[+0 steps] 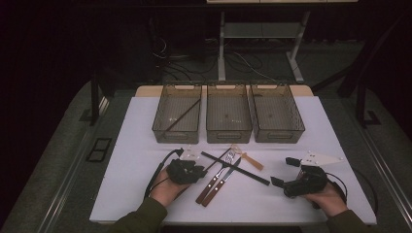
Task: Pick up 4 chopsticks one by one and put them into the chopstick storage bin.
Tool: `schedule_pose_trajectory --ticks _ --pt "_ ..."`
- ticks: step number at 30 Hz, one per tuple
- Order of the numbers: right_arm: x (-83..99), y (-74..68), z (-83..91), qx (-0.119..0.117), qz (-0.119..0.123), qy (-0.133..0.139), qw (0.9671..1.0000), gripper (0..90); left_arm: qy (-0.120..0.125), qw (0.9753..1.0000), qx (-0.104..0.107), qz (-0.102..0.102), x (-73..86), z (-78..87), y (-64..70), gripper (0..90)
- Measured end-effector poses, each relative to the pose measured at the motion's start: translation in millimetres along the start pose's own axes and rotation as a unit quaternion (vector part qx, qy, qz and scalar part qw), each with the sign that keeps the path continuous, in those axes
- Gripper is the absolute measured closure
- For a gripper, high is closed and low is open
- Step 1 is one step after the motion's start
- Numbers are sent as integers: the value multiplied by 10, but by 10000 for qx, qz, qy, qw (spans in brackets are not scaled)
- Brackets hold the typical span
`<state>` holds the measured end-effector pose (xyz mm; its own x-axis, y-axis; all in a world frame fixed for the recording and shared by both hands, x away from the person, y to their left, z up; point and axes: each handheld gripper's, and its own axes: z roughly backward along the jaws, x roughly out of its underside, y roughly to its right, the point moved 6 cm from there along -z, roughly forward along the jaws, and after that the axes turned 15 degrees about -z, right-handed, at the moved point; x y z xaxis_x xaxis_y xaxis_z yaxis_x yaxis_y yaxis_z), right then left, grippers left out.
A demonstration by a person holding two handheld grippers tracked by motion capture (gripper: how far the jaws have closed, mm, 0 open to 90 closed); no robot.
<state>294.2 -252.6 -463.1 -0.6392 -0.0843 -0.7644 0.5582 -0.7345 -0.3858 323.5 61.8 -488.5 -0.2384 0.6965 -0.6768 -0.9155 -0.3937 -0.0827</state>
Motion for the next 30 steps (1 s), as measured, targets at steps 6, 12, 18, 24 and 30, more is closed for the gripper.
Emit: schedule_pose_trajectory --ticks 6,12,18,24,30 --pt "3 -4 -4 -5 -7 -10 10000 28 -2 9999 -157 9 10 -7 -2 814" --pt "5 -5 -7 -2 5 -27 10000 28 -103 9995 -301 -8 -2 -11 12 841" --pt "11 -10 -11 -17 -10 -55 10000 28 -143 9993 -353 29 -11 -14 21 849" --pt "10 -11 -8 -21 -7 -51 10000 29 -197 9991 -359 84 -17 -11 19 852" --pt "9 -10 -7 -21 3 -46 10000 28 -216 9991 -348 56 -23 -7 17 853"
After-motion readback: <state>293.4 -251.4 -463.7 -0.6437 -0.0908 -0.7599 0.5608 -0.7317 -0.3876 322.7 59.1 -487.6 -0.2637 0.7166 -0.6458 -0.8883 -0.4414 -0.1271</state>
